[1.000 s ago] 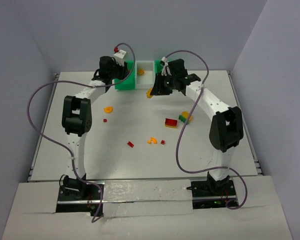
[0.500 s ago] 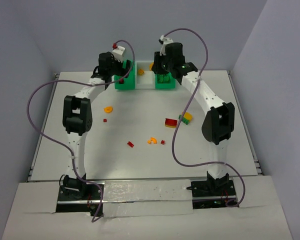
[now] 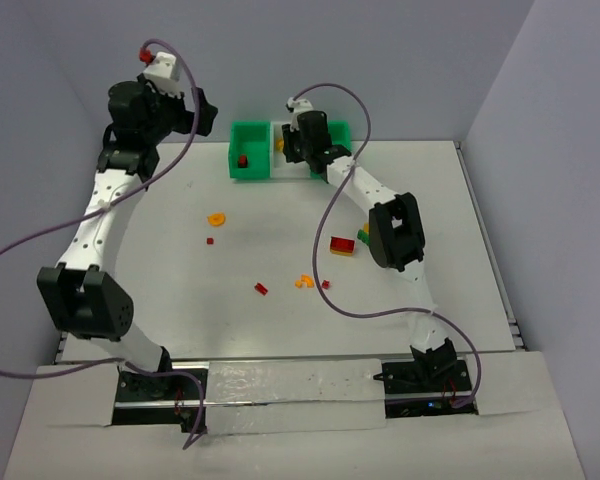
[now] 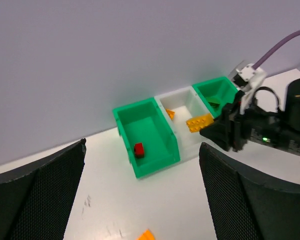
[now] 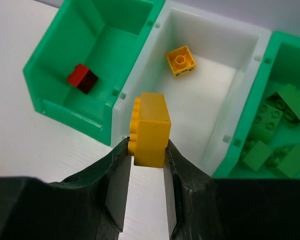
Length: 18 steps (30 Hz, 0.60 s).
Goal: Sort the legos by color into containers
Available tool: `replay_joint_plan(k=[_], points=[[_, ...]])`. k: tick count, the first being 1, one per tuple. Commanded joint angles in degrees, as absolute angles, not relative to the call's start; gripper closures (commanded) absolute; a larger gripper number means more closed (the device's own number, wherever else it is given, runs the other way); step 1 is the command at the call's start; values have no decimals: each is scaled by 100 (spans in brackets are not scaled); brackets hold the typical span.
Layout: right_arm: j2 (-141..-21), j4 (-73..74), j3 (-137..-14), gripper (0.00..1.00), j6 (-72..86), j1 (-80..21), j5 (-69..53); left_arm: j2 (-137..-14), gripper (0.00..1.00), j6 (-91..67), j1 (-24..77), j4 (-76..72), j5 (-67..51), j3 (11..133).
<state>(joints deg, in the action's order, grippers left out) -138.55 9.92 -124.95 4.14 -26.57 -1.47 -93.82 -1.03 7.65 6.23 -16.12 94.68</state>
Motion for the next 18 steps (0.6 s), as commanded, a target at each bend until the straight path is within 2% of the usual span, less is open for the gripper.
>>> replay_joint_plan(k=[1, 2, 3, 6, 8, 10, 13, 16, 18], points=[[-14120, 185, -13060, 90, 209, -2742, 344, -8979, 1, -677, 460, 1668, -1819, 8963], [-14220, 162, -13126, 89, 211, -2742, 432, -8875, 1, -666, 443, 1721, -1825, 8788], [-14259, 96, -13115, 82, 197, -2742, 542, -8771, 1, -649, 432, 1713, -1817, 8622], [-14263, -255, -12982, 56, 158, -2760, 743, -8534, 1, -616, 422, 1670, -1793, 8351], [-14247, -278, -13017, 22, 132, -2761, 738, -8472, 1, -606, 422, 1705, -1784, 8260], [-14163, -162, -13006, 8, 158, -2769, 615, -8464, 1, -580, 422, 1694, -1757, 8208], [-13848, 155, -12904, 3, 176, -2773, 131, -8481, 1, -567, 422, 1614, -1762, 8187], [-13429, 570, -12834, 2, 110, -2769, -48, -8497, 1, -560, 422, 1580, -1831, 8180], [-12675, 1190, -12463, 3, -56, -2737, -459, -8458, 1, -449, 422, 1571, -1944, 8124]])
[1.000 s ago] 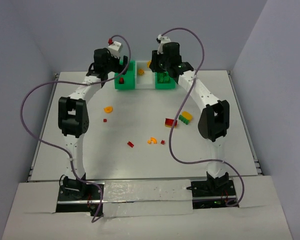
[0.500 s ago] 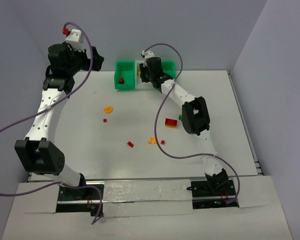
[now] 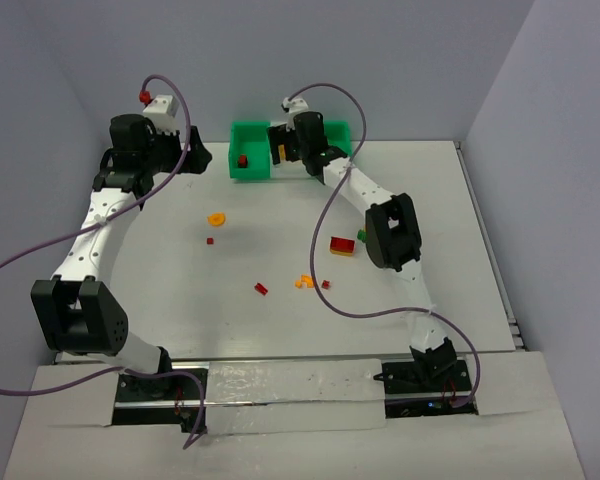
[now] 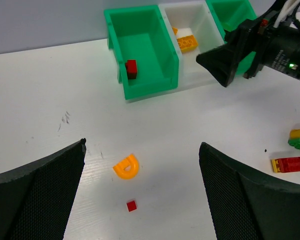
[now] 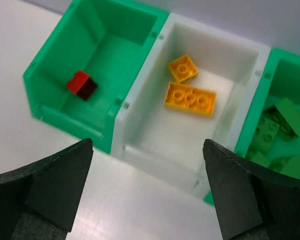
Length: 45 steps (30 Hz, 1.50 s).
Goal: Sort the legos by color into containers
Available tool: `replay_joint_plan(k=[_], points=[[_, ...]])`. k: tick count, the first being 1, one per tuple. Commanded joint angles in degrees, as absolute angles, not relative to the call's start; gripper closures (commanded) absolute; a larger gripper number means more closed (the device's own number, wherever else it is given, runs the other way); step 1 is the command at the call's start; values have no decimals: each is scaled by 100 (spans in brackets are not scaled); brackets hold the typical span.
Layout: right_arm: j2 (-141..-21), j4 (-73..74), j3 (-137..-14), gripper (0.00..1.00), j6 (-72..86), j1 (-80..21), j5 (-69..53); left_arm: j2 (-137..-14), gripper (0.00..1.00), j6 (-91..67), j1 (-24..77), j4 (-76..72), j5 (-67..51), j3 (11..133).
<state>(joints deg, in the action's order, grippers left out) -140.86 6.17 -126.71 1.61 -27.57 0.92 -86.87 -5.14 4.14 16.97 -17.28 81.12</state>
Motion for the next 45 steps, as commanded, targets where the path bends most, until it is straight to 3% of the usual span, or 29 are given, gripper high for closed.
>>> replay_joint_plan(k=[1, 7, 9, 13, 18, 31, 45], points=[[-12120, 1464, -11994, 5, -349, -2683, -788, -8436, 1, -317, 422, 1596, -2111, 8071], [-10149, 3059, -9752, 9, -2267, -2425, -1785, -8368, 1, 254, 422, 1730, -2946, 7803], [-9794, 3987, -9458, 15, -2964, -2293, -1910, -8403, 1, 344, 422, 1856, -3346, 7787], [-9919, 5413, -9430, 20, -3916, -2252, -1942, -8447, 2, 343, 431, 1934, -3717, 7770], [-10442, 6199, -9432, 19, -4495, -2354, -1330, -8353, 1, 316, 431, 1952, -3779, 7736], [-11427, 6348, -9633, 14, -4545, -2541, -985, -8263, 1, 343, 432, 1947, -3851, 7449], [-10720, 5119, -8215, 12, -4386, -2371, -1092, -8271, 4, 193, 615, 1395, -4069, 7103]])
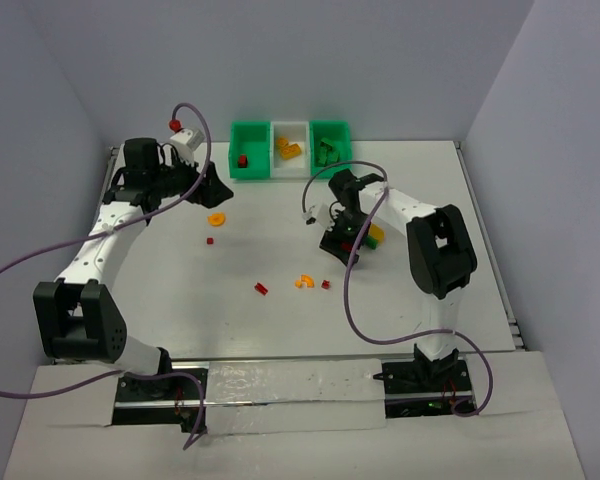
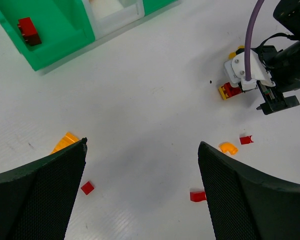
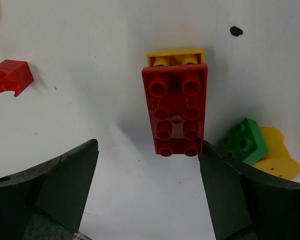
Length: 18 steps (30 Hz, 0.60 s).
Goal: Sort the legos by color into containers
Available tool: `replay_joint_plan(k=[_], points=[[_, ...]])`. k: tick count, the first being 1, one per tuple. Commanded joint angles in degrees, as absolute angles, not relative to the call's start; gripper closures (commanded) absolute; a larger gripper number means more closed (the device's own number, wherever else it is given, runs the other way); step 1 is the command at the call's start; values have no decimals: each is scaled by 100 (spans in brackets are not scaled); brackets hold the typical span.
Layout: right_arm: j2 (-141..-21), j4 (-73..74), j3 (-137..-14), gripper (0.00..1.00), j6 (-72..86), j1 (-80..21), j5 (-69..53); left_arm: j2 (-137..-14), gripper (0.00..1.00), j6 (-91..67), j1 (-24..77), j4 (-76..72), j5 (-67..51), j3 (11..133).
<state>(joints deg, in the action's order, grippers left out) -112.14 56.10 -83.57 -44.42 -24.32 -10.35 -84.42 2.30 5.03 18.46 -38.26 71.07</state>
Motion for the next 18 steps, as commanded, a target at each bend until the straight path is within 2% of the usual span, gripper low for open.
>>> replay_joint_plan(k=[1, 11, 15, 18], points=[[-10720, 5060, -8173, 12, -4380, -2362, -1105, -8273, 4, 195, 630, 1344, -4082, 7074], [-10863, 4167, -7884, 16, -4272, -2162, -1283, -8367, 12, 324, 1019, 748, -5123, 6627], [-10867, 4035, -7850, 36, -4369, -2078, -1434, -8376, 16, 87, 1020, 369, -5517, 6432], [-10735, 3975, -7728, 56, -4574, -2003, -1672, -8347, 17, -216, 1020, 122, -5648, 6266]])
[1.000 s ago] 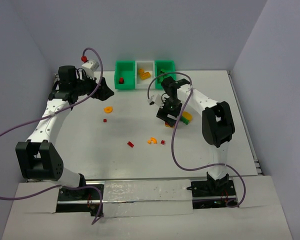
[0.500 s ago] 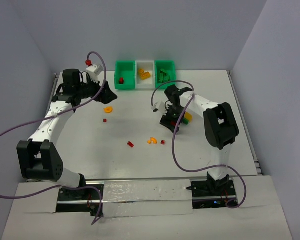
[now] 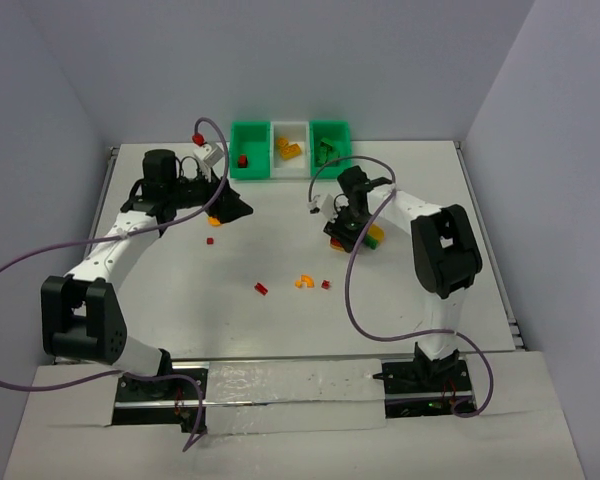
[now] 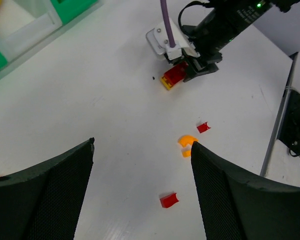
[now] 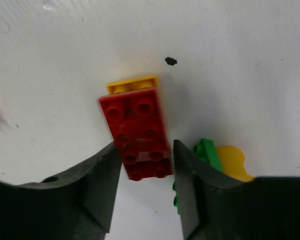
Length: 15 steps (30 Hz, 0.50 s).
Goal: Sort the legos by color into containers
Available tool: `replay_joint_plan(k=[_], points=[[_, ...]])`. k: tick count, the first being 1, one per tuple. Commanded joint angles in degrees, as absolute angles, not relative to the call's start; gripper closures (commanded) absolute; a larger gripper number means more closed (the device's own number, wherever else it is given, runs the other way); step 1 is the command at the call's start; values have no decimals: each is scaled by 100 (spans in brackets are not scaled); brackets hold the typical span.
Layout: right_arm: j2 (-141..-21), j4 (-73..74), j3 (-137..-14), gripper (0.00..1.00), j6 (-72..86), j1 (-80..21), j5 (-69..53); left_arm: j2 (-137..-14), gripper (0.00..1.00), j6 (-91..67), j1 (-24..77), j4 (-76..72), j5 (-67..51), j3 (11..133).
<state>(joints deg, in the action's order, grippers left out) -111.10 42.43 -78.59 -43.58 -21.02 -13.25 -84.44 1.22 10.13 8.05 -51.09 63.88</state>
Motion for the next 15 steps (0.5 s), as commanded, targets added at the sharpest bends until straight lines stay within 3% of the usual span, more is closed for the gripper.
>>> replay_joint_plan(k=[1, 8, 15], points=[[-10643, 3989, -7685, 62, -4651, -1996, -1799, -8333, 17, -308, 1020, 59, -5683, 6202], [-10206, 5112, -8332, 88, -4859, -2052, -2812, -8074, 13, -413, 1011, -187, -6206, 5859], [-10051, 6768, -9616, 99, -4731, -2605, -4258, -7813, 10, -476, 1079, -519, -6807, 5415]])
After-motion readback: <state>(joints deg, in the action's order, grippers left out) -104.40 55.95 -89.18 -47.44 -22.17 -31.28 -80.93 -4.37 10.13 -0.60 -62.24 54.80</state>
